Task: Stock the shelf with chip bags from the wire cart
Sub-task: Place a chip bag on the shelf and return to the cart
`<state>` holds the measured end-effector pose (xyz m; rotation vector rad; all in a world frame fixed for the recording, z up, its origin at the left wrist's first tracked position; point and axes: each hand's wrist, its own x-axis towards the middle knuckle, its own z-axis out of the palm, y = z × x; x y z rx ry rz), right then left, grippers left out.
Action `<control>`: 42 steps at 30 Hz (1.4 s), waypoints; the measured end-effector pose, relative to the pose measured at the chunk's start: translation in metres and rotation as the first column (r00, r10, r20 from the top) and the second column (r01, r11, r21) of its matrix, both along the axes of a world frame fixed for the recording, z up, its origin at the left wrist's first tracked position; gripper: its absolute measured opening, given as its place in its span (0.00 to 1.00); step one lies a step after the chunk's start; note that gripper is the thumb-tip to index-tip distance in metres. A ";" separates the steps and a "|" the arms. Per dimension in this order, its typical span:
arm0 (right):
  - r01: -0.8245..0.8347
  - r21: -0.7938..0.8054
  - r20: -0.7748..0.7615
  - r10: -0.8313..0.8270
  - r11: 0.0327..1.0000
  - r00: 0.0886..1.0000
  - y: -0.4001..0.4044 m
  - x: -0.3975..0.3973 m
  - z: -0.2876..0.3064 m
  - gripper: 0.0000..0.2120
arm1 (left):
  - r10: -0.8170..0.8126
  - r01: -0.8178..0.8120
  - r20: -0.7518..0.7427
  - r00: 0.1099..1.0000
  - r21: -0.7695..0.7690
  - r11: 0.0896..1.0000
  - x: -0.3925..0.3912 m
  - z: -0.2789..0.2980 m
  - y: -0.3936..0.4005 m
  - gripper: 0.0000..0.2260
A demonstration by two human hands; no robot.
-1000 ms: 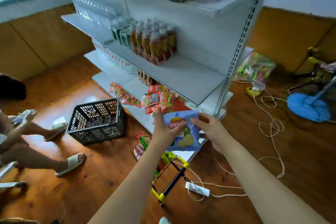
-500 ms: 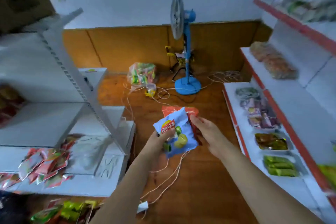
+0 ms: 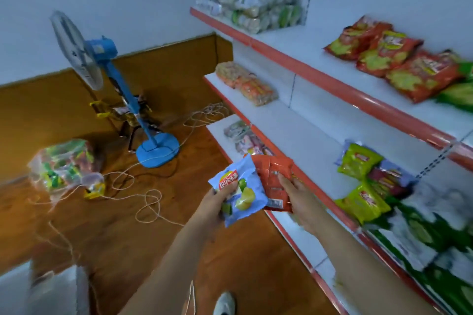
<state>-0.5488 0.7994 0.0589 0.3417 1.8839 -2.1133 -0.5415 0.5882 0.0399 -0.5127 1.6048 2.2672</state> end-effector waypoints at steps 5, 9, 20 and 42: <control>0.245 0.079 0.013 -0.247 0.966 0.969 0.029 -0.051 0.003 0.09 | -0.223 0.221 -0.054 0.973 -0.026 0.975 -0.096 -0.005 0.021 0.21; 0.379 0.145 0.025 -0.387 0.914 0.922 0.065 -0.078 0.004 0.06 | -0.420 0.408 -0.098 0.902 -0.125 0.905 -0.163 -0.004 0.069 0.19; 0.565 0.298 0.096 -0.613 0.769 0.784 0.183 -0.093 -0.078 0.25 | -0.778 0.690 -0.016 0.628 -0.449 0.567 -0.255 -0.088 0.244 0.26; 0.615 0.591 0.027 -0.775 0.522 0.632 0.248 -0.224 -0.231 0.16 | -0.865 0.766 -0.017 0.501 -0.456 0.453 -0.387 -0.242 0.334 0.11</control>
